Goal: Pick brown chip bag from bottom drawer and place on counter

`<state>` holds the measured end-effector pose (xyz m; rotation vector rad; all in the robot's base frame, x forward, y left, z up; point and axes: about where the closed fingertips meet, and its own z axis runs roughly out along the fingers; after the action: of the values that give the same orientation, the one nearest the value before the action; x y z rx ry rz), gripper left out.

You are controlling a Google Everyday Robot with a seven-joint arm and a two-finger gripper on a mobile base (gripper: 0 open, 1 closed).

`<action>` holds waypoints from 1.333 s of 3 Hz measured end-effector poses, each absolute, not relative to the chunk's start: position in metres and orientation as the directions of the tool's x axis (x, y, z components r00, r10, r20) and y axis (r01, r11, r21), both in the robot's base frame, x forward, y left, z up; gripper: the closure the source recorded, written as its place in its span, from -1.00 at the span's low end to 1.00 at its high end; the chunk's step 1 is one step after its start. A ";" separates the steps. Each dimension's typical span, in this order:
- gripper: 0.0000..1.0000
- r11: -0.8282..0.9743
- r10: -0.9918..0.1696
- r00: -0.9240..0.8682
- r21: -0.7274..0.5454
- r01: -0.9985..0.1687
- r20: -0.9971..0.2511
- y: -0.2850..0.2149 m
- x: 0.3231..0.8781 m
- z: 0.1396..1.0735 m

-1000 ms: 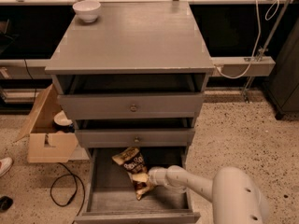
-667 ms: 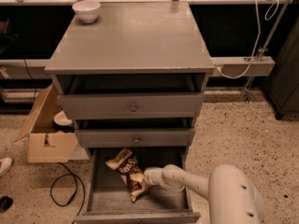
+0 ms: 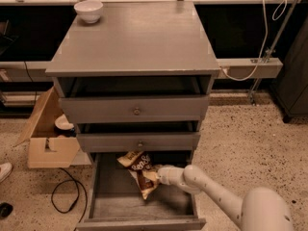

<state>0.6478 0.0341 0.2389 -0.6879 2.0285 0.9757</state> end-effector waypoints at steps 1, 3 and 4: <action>1.00 0.455 -0.200 -0.412 0.288 -0.842 -0.889 -0.001 0.639 0.290; 1.00 0.110 -0.502 -0.170 0.133 -0.985 -0.848 -0.029 0.552 0.403; 1.00 0.110 -0.502 -0.170 0.133 -0.985 -0.848 -0.029 0.552 0.403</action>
Offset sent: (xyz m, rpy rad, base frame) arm -0.1215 -0.0780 0.1819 -0.1101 -0.2654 0.7123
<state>0.5518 -0.0286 0.4031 -1.4549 1.7541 0.9689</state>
